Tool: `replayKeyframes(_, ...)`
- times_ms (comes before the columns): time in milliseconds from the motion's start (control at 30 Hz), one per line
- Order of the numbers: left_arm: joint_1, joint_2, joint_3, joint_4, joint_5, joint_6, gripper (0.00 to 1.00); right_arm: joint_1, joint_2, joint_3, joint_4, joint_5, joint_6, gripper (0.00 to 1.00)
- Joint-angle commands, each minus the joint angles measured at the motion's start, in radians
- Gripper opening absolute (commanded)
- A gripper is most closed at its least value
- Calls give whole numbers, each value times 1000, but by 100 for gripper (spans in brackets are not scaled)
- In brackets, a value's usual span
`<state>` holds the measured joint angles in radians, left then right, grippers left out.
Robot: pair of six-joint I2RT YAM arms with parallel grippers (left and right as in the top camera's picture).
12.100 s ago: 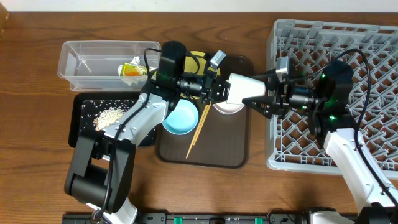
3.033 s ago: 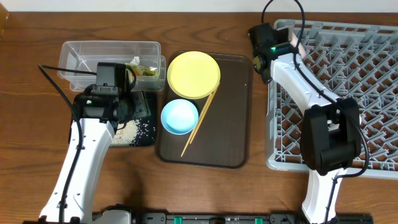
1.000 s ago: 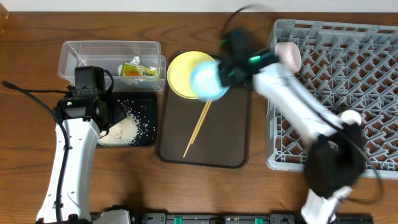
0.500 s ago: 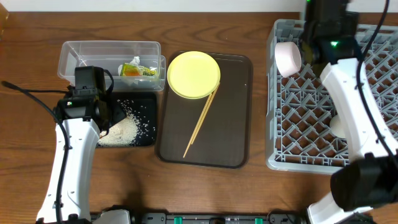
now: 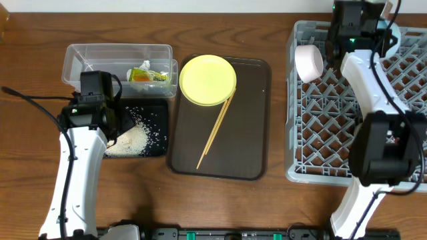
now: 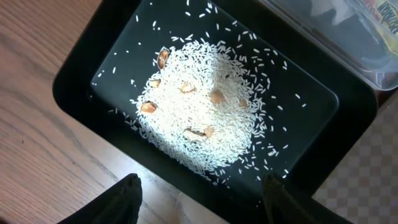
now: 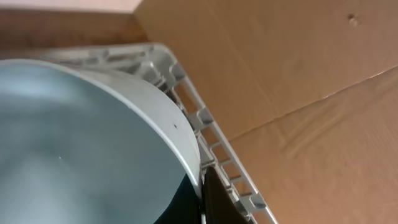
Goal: Sort waste into correct bins and load items into the dishwasher rack
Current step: 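Place the blue bowl in the dish rack and open the right gripper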
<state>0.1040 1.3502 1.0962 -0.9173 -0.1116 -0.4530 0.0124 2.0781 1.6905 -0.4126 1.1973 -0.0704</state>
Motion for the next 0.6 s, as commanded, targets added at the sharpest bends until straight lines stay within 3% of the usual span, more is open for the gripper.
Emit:
replayKeyframes(0,4,-5,7,-6,-12,-16,65,-5,47,0,6,47,-6,1)
replayKeyframes(333,4,-5,7,-6,-12,-16,65,61,106,-1,-28,-148,-5,1)
replayKeyframes(567,4,-5,7,-6,-12,-16,65,118,106,-1,-192,-249,111,4)
